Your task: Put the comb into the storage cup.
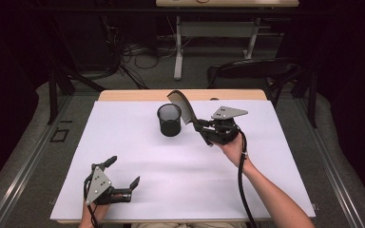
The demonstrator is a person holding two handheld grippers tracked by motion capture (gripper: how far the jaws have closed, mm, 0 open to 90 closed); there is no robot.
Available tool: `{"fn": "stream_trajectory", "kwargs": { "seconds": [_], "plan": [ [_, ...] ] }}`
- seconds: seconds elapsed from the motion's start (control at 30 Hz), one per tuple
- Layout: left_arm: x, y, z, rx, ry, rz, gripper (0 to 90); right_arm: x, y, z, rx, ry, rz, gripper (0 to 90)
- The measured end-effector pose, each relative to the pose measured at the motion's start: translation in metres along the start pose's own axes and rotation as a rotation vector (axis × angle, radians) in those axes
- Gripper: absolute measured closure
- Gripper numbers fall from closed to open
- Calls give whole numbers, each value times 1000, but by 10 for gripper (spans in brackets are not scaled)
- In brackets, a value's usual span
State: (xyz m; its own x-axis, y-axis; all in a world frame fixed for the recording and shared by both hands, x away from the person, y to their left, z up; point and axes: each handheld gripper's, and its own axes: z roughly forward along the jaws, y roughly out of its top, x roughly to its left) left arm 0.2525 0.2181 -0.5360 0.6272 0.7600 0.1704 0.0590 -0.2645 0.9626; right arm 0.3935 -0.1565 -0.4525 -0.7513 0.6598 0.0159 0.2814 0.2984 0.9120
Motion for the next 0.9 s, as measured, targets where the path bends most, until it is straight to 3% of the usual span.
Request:
{"fn": "stream_trajectory", "kwargs": {
  "seconds": [0.9],
  "plan": [
    [0, 0, 0, 4, -2, 7, 2, -6, 17, 15, -13, -11, 2, 726]
  ]
}}
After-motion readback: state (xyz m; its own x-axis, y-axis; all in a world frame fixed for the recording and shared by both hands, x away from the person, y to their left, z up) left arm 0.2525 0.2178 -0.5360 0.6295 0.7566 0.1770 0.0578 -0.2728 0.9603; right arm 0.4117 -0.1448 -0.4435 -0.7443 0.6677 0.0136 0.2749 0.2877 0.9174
